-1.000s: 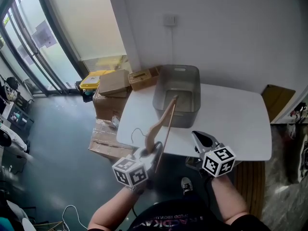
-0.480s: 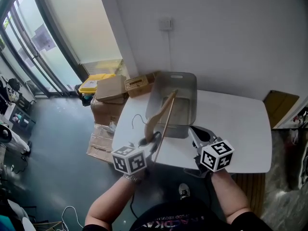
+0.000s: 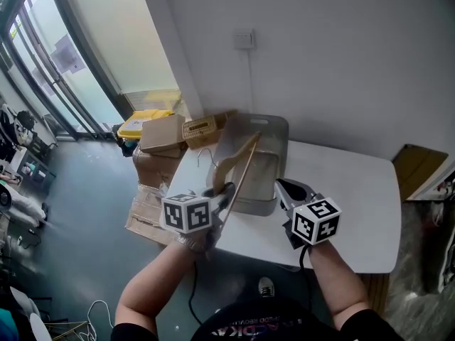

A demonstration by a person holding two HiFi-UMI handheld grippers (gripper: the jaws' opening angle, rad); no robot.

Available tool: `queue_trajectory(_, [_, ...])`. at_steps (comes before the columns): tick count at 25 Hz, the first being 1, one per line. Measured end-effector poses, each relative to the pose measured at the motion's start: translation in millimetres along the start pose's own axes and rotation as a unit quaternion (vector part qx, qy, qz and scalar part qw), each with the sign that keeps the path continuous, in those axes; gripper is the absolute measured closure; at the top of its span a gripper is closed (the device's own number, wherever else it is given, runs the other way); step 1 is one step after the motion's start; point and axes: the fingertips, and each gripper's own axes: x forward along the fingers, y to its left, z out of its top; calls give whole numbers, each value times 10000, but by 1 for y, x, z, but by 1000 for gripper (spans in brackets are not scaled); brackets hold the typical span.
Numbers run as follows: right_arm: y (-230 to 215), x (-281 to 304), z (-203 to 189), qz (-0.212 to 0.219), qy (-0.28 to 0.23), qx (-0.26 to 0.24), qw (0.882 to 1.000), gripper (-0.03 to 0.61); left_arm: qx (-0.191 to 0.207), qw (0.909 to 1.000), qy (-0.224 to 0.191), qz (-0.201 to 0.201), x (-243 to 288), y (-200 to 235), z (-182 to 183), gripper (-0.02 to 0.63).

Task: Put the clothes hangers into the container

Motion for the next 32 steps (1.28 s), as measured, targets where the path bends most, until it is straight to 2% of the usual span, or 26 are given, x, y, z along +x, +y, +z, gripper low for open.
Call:
queue_trajectory(5, [-25,11,8,47,40,84,9999,578,269,9983,489,170,29,12,13,612])
queue_trajectory(10, [-50,28,11,0,166,112,9998,578,485,9952,800,295,59,22,26,612])
queue_trajectory(20, [-82,70,8,-84,606,281,9977,578,677,9843,1581,398,122,40,16,612])
queue_trajectory(26, [-93,86,5,-80,762,283,9967,578,685,9690,2336,421,151,60,8,611])
queue_trajectory(32, [-104,97,-4,-110,936,338,9950,578,901,9543,2775,643,170,82,-1,611])
